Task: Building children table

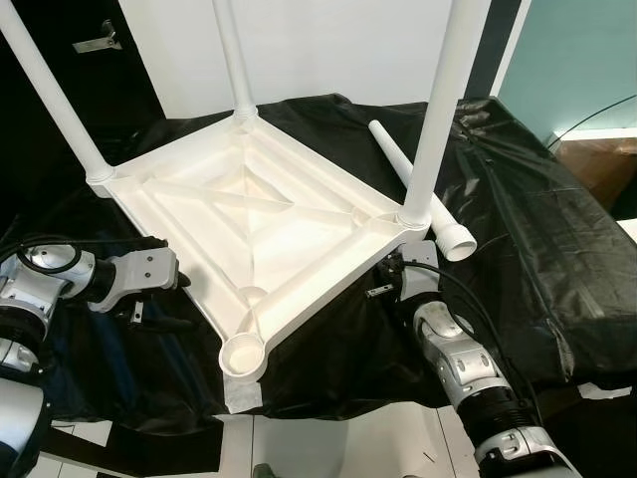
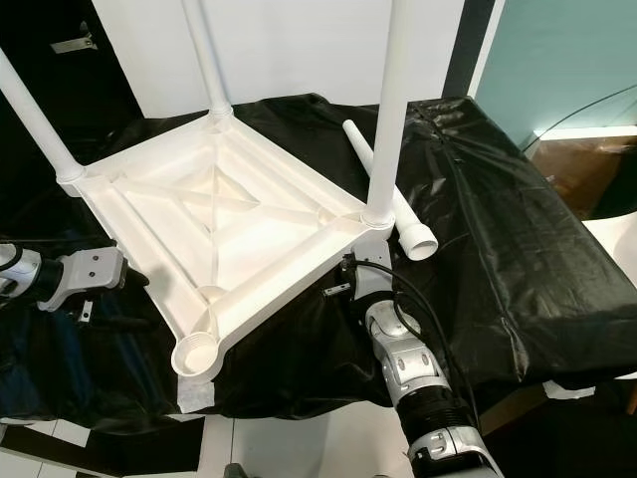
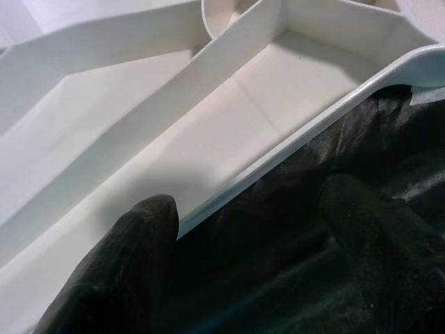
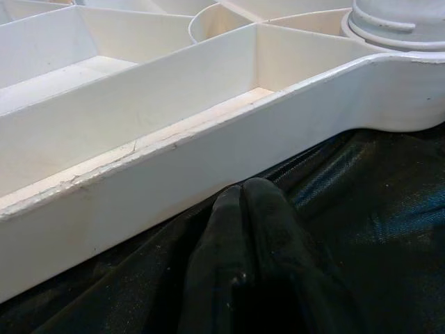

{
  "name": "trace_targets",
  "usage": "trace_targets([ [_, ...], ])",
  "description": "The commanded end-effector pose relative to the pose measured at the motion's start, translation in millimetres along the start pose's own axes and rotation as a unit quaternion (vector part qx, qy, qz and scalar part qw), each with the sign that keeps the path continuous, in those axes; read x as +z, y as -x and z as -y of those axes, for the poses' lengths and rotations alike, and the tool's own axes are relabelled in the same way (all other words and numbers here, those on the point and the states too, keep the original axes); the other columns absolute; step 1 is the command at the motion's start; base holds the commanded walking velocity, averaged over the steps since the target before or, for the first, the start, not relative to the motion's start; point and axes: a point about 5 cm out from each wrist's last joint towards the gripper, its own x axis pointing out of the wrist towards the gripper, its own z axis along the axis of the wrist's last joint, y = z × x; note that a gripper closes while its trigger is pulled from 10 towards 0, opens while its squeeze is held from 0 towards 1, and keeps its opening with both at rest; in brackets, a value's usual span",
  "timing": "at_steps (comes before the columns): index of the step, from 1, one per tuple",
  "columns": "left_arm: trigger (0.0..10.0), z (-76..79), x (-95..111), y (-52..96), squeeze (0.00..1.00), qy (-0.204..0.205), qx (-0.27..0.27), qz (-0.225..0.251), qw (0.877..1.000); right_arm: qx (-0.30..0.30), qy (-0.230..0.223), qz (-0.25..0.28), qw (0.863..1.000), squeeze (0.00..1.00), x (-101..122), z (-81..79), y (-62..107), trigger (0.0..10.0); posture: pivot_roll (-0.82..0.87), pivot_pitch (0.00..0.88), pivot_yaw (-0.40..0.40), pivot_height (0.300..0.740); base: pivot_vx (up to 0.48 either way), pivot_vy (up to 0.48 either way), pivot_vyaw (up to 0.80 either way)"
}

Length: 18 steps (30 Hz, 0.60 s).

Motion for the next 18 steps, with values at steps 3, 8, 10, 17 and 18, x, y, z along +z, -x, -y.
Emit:
trace_targets([
  [3,10.0,4.0,-6.0,7.9,0.03,0.000,-0.024,-0.019,1.000,0.020,-0.010,-0.049,0.999,0.00,-20.7,-9.5,2.2,10.0,-0.09,0.020,0.052,0.740,0.000,0.000,0.00],
  [8,10.0,7.2,-9.0,4.6,0.03,-0.003,-0.029,-0.025,0.999,0.021,-0.011,-0.051,0.998,0.00,-21.7,-9.9,2.3,10.0,-0.09,0.020,0.050,0.740,0.000,0.000,0.00],
  [10,10.0,8.1,-9.5,3.2,0.03,-0.004,-0.031,-0.026,0.999,0.021,-0.011,-0.051,0.998,0.00,-21.9,-10.0,2.3,10.0,-0.09,0.020,0.050,0.740,0.000,0.000,0.00],
  [17,10.0,15.4,0.0,-23.0,0.02,-0.039,-0.060,0.008,0.997,0.022,-0.013,-0.052,0.998,0.00,-21.8,-11.0,1.6,10.0,-0.09,0.024,0.049,0.740,0.000,0.000,0.00],
  [18,10.0,13.8,2.0,-23.2,0.03,-0.042,-0.056,0.014,0.997,0.022,-0.013,-0.052,0.998,0.00,-22.0,-10.8,1.7,10.0,-0.09,0.024,0.049,0.740,0.000,0.000,0.00],
])
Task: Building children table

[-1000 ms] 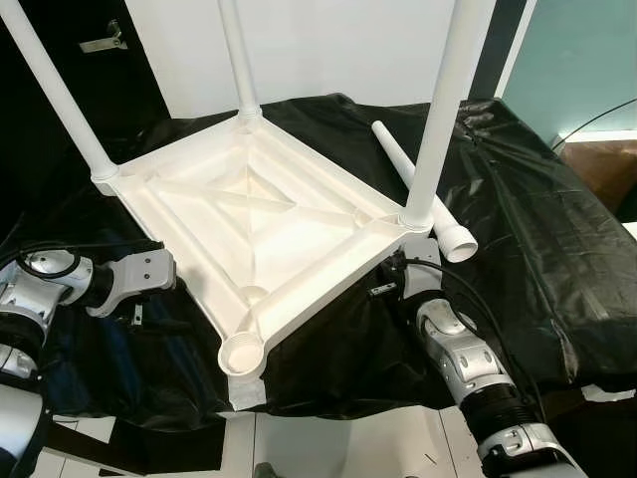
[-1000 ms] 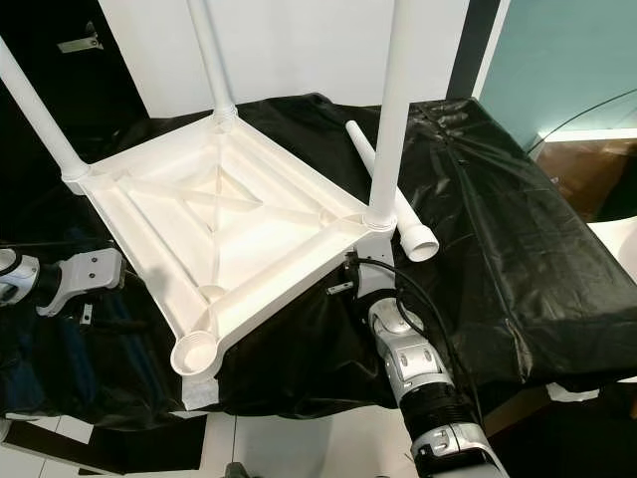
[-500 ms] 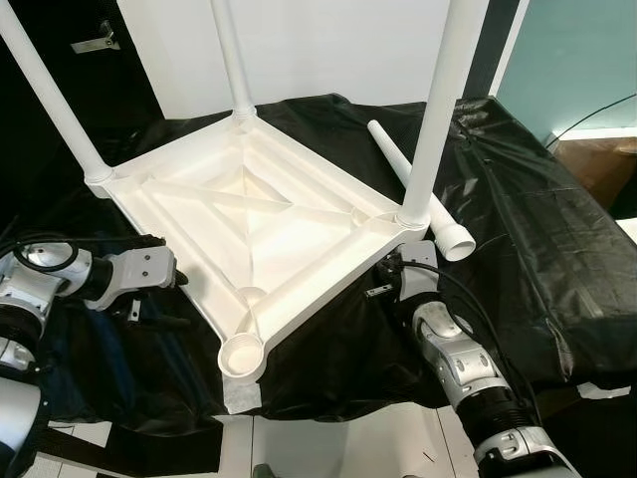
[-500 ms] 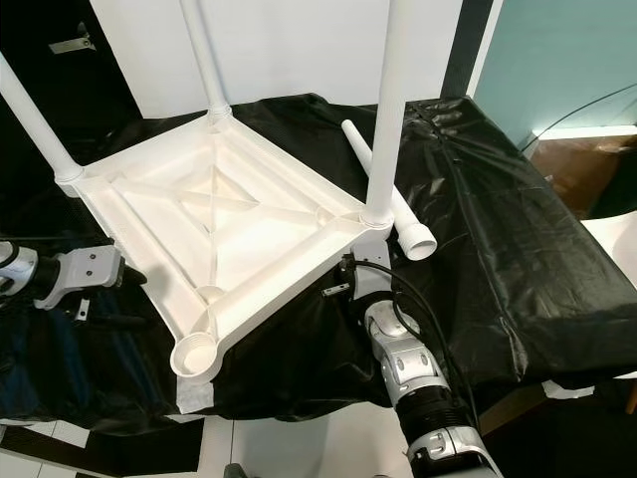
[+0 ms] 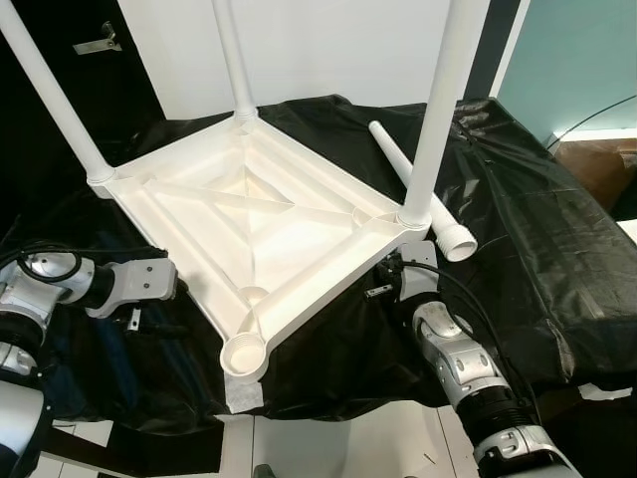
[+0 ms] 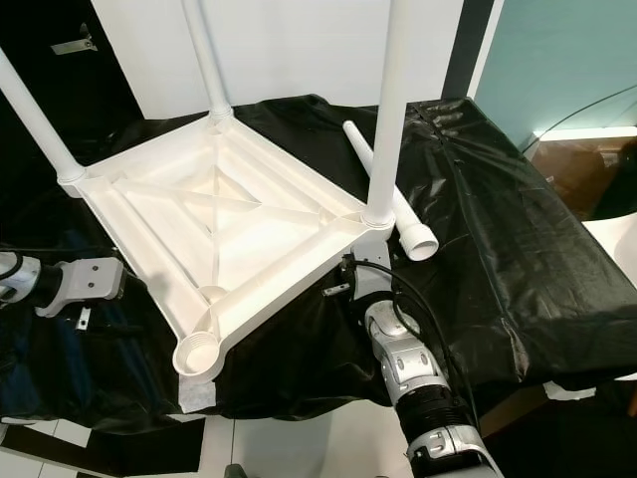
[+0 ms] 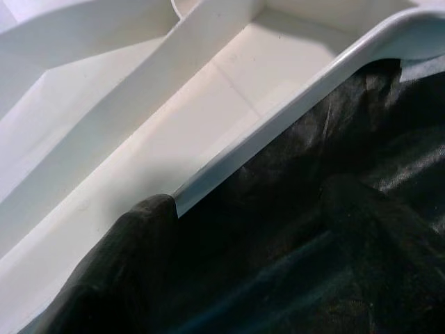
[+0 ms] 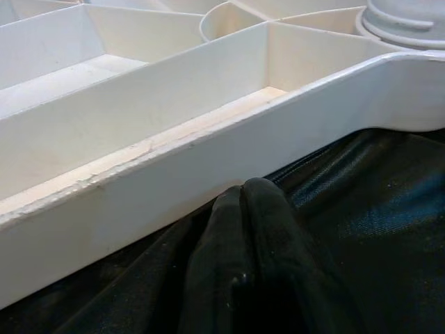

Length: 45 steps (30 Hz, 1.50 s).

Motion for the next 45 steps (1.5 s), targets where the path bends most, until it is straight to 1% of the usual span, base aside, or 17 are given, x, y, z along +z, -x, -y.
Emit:
trace_targets([
  [1,10.0,3.0,6.1,-10.3,0.03,-0.020,-0.031,0.017,0.999,0.022,-0.012,-0.048,0.999,0.00,-20.9,-11.0,2.8,10.0,-0.10,0.025,0.051,0.740,0.000,0.000,0.00],
  [18,10.0,-6.2,13.6,-4.4,0.03,-0.046,-0.006,0.027,0.999,0.018,-0.012,-0.057,0.998,0.00,-26.3,-10.2,4.2,10.0,-0.10,0.027,0.057,0.740,0.000,0.000,0.00],
  [20,10.0,-5.8,14.3,-5.9,0.03,-0.049,-0.009,0.029,0.998,0.018,-0.012,-0.058,0.998,0.00,-27.0,-10.1,4.4,10.0,-0.10,0.028,0.057,0.740,0.000,0.000,0.00],
  [22,10.0,-2.1,12.5,-12.8,0.03,-0.056,-0.023,0.015,0.998,0.017,-0.012,-0.059,0.998,0.00,-27.2,-10.1,4.6,10.0,-0.10,0.029,0.056,0.740,0.000,0.000,0.00],
  [24,10.0,-1.1,11.9,-14.6,0.03,-0.058,-0.027,0.011,0.998,0.017,-0.013,-0.059,0.998,0.00,-27.2,-10.1,4.6,10.0,-0.10,0.029,0.056,0.740,0.000,0.000,0.00],
  [27,10.0,2.8,-0.7,-22.1,0.01,-0.065,-0.035,-0.070,0.995,0.018,-0.015,-0.051,0.998,0.00,-22.2,-10.8,4.4,10.0,-0.11,0.030,0.059,0.740,0.000,0.000,0.00],
  [29,10.0,2.8,-0.7,-22.1,0.01,-0.065,-0.035,-0.070,0.995,0.018,-0.015,-0.051,0.998,0.00,-22.2,-10.8,4.4,10.0,-0.11,0.030,0.059,0.740,0.000,0.000,0.00],
  [32,10.0,1.5,-8.8,-23.4,0.00,-0.070,-0.029,-0.129,0.989,0.018,-0.018,-0.043,0.999,0.00,-17.2,-11.3,4.1,10.0,-0.11,0.028,0.062,0.740,0.000,0.000,0.00],
  [35,10.0,-0.2,-10.1,-23.8,0.00,-0.068,-0.027,-0.144,0.987,0.019,-0.021,-0.040,0.999,0.00,-15.6,-11.9,4.4,10.0,-0.11,0.027,0.062,0.740,0.000,0.000,0.00],
  [37,0.0,2.3,-5.0,-26.6,0.00,-0.043,-0.055,-0.106,0.992,0.020,-0.022,-0.039,0.999,0.00,-15.2,-13.5,4.7,10.0,-0.12,0.025,0.064,0.740,0.000,0.000,0.00],
  [38,0.0,2.3,-5.0,-26.6,0.00,-0.043,-0.055,-0.106,0.992,0.020,-0.022,-0.039,0.999,0.00,-15.2,-13.5,4.7,10.0,-0.12,0.025,0.064,0.740,0.000,0.000,0.00],
  [39,0.0,4.0,-2.8,-27.5,0.00,-0.034,-0.070,-0.088,0.993,0.020,-0.023,-0.039,0.999,0.00,-15.2,-14.0,4.8,10.0,-0.12,0.025,0.064,0.740,0.000,0.000,0.00],
  [41,0.0,3.3,8.2,-33.1,0.00,-0.022,-0.078,-0.026,0.996,0.020,-0.024,-0.039,0.999,0.00,-15.4,-14.8,5.1,10.0,-0.12,0.025,0.065,0.740,0.000,0.000,0.00],
  [42,0.0,3.3,8.2,-33.1,0.00,-0.022,-0.078,-0.026,0.996,0.020,-0.024,-0.039,0.999,0.00,-15.4,-14.8,5.1,10.0,-0.12,0.025,0.065,0.740,0.000,0.000,0.00],
  [43,0.0,2.1,13.1,-35.7,0.00,-0.019,-0.075,-0.001,0.997,0.020,-0.024,-0.039,0.999,0.00,-15.5,-15.0,5.2,10.0,-0.12,0.025,0.065,0.740,0.000,0.000,0.00],
  [44,0.0,2.1,13.1,-35.7,0.00,-0.019,-0.075,-0.001,0.997,0.020,-0.024,-0.039,0.999,0.00,-15.5,-15.0,5.2,10.0,-0.12,0.025,0.065,0.740,0.000,0.000,0.00],
  [45,0.0,0.0,18.1,-41.2,0.00,-0.009,-0.063,0.020,0.998,0.020,-0.025,-0.039,0.999,0.00,-15.6,-15.2,5.4,10.0,-0.12,0.027,0.068,0.740,0.000,0.000,0.00],
])
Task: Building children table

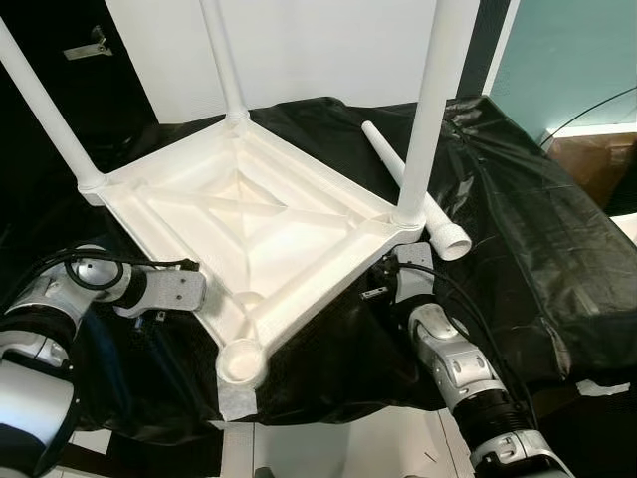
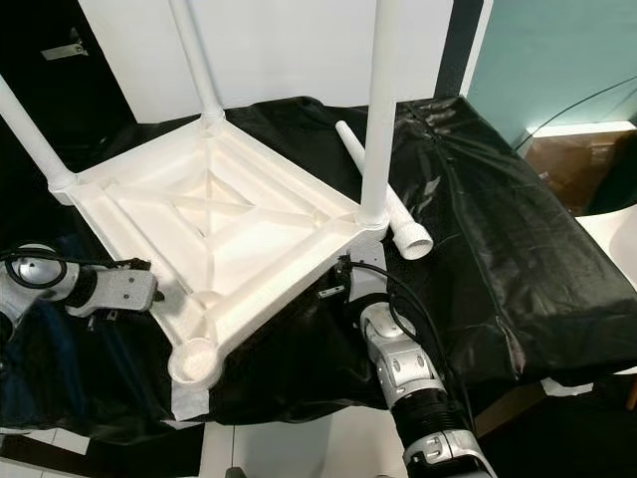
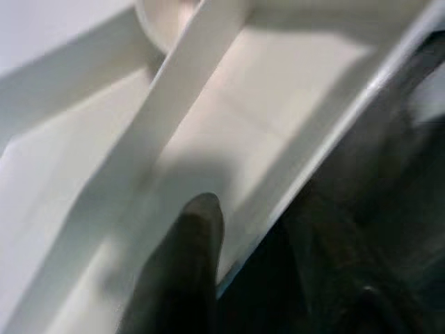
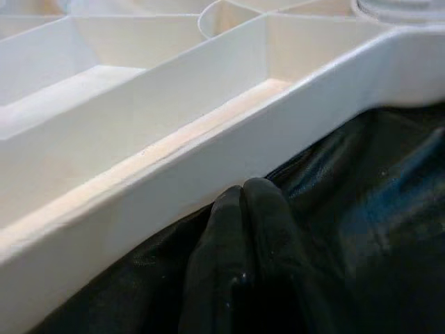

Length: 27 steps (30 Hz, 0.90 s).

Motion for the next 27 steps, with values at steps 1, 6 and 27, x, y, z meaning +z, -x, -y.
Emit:
trace_targets([
  [1,0.0,4.9,1.4,-18.2,0.00,0.038,0.009,0.040,0.998,0.014,-0.011,-0.040,0.999,0.00,-17.3,-9.3,2.6,10.0,-0.12,0.027,0.068,0.740,0.000,0.000,0.00],
  [6,0.0,-2.2,15.0,-48.0,0.00,0.081,0.076,0.079,0.991,0.012,-0.013,-0.041,0.999,0.00,-16.9,-8.7,3.6,10.0,-0.11,0.032,0.067,0.740,0.000,0.000,0.00],
  [27,0.0,0.1,37.7,-121.3,0.00,0.393,0.312,0.151,0.852,0.010,-0.018,-0.040,0.999,0.00,-14.8,-8.9,5.4,10.0,-0.10,0.037,0.064,0.740,0.000,0.000,0.00],
])
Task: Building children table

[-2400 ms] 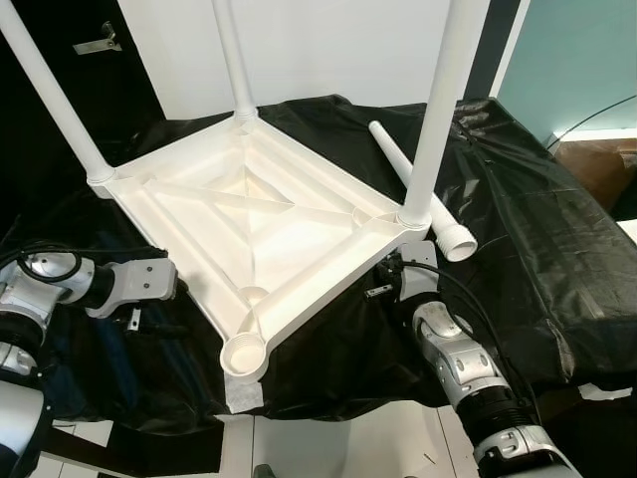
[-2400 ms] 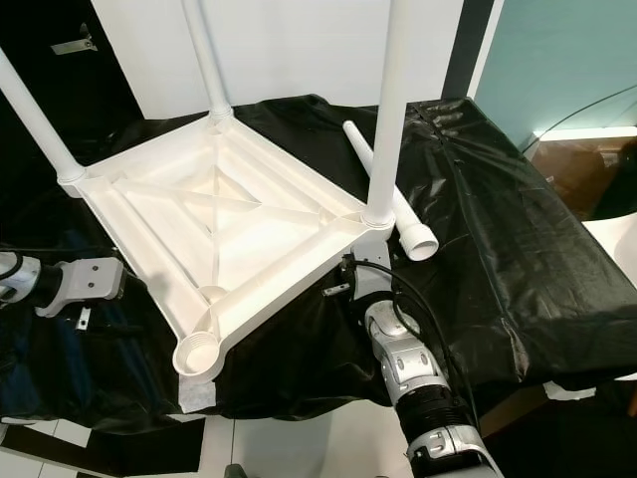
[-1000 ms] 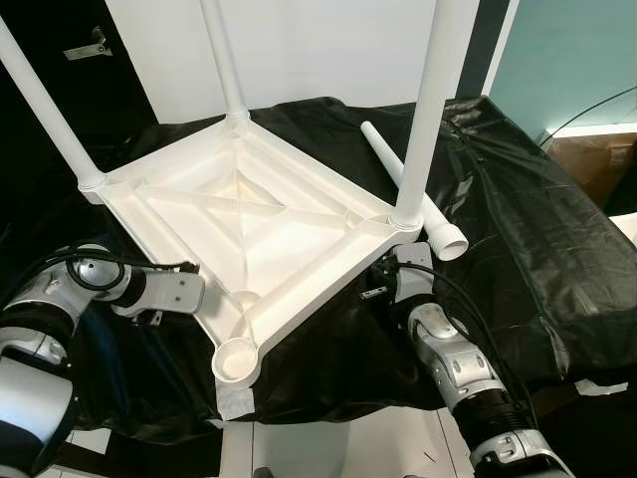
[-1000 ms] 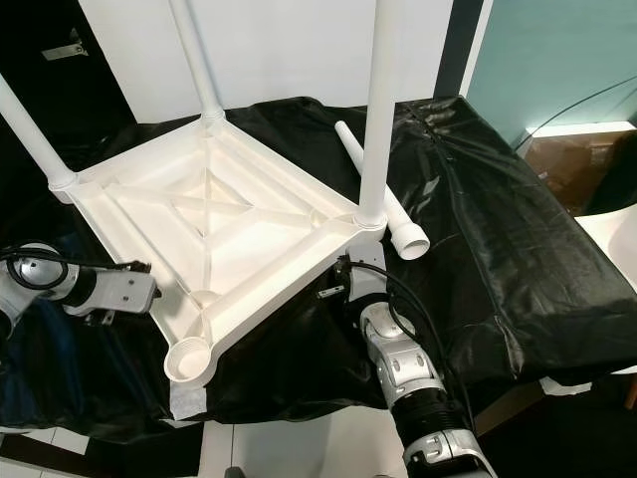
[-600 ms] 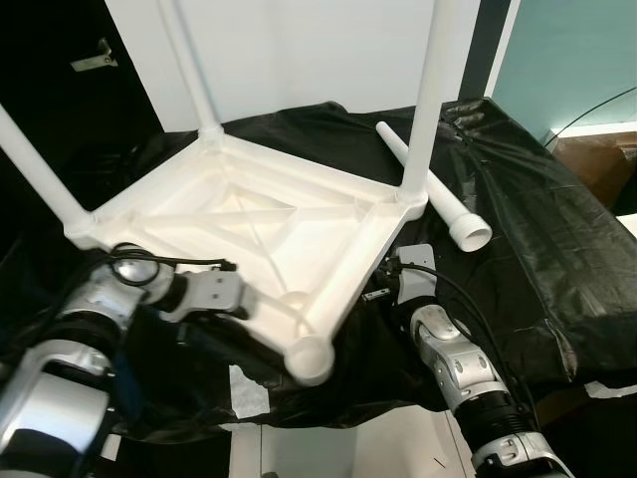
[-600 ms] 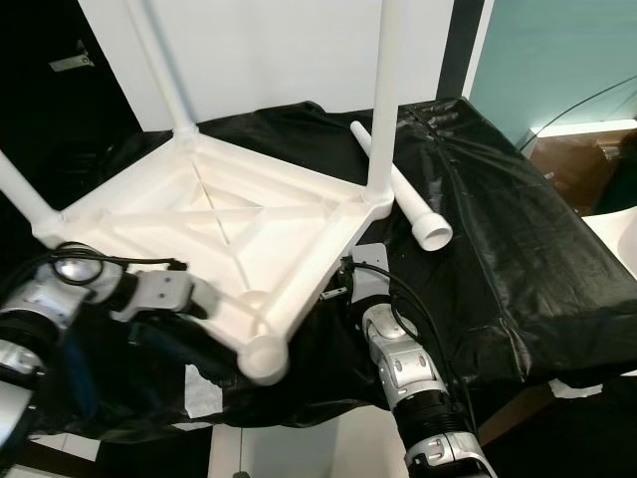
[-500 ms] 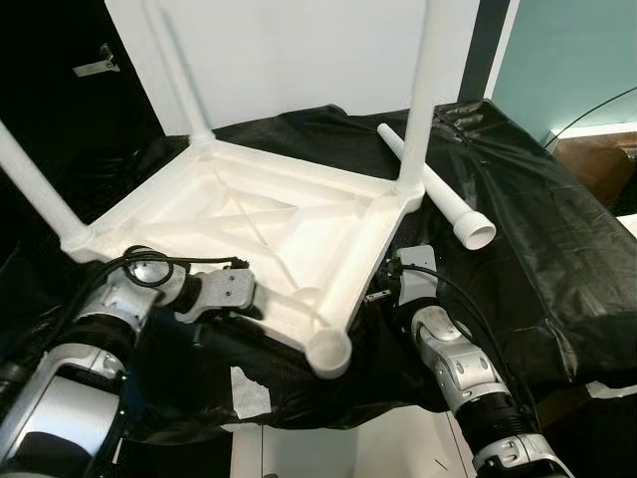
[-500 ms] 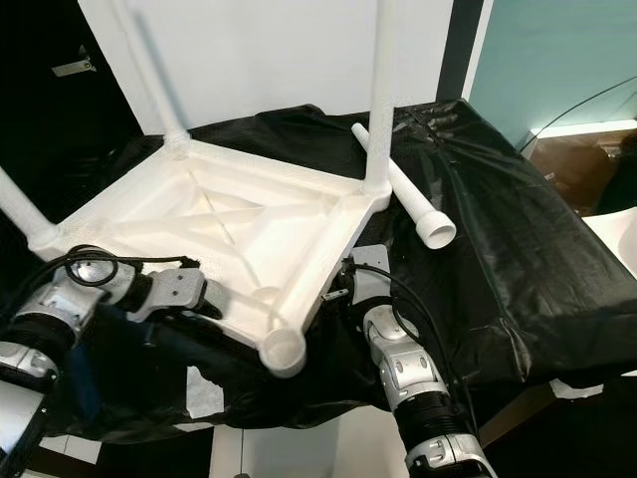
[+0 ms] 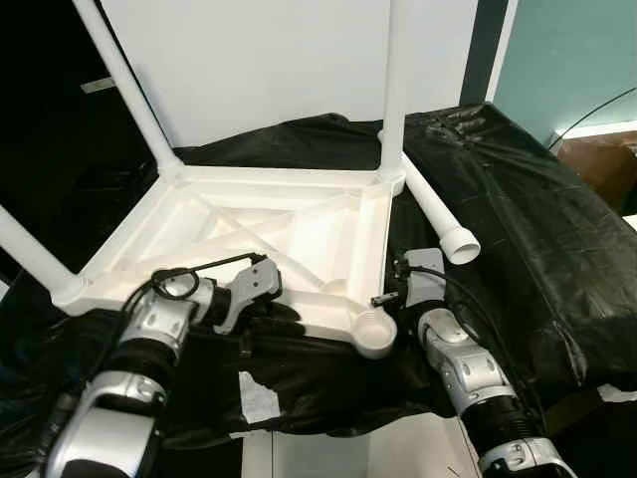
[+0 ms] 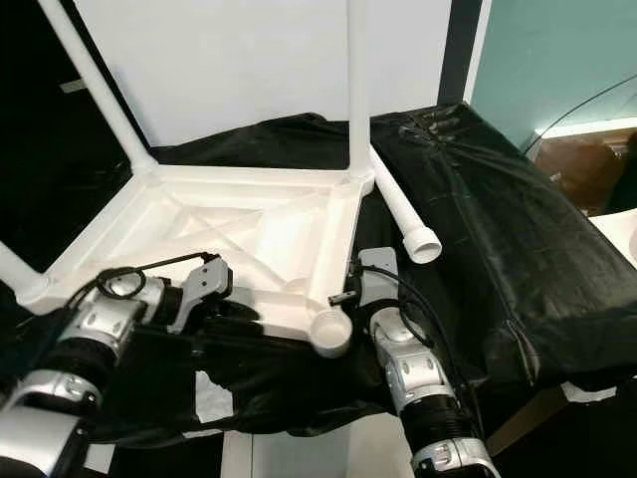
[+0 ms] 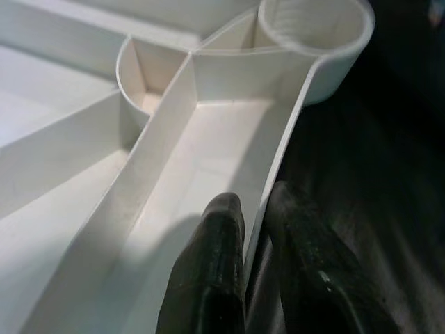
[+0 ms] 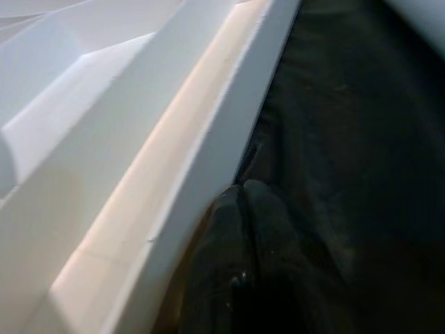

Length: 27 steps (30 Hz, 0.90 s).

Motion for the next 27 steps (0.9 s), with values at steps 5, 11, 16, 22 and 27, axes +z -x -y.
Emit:
trace_targets([
  [5,0.0,-13.2,-33.1,-25.2,0.00,0.123,0.373,-0.006,0.920,0.043,-0.011,-0.028,0.999,0.00,-11.8,-23.0,0.0,10.0,-0.10,0.035,0.064,0.740,0.000,0.000,0.00],
  [11,0.0,-20.7,-32.6,-15.6,0.00,0.168,0.458,0.031,0.872,0.046,-0.011,-0.027,0.999,0.00,-10.0,-24.8,-1.4,10.0,-0.09,0.035,0.064,0.740,0.000,0.000,0.00],
  [16,0.0,-20.8,-24.3,-10.8,0.00,0.230,0.525,0.087,0.814,0.048,-0.012,-0.028,0.998,0.00,-12.0,-28.8,1.3,10.0,-0.09,0.036,0.066,0.740,0.000,0.000,0.00],
  [22,0.0,-13.7,-21.7,-20.3,0.00,0.220,0.504,0.080,0.831,0.049,-0.013,-0.030,0.998,0.00,-12.9,-29.7,1.8,10.0,-0.10,0.035,0.067,0.740,0.000,0.000,0.00],
  [27,0.0,-13.3,-20.1,-23.8,0.00,0.207,0.505,0.079,0.834,0.048,-0.012,-0.030,0.998,0.00,-13.0,-28.9,1.7,10.0,-0.11,0.032,0.068,0.740,0.000,0.000,0.00],
])
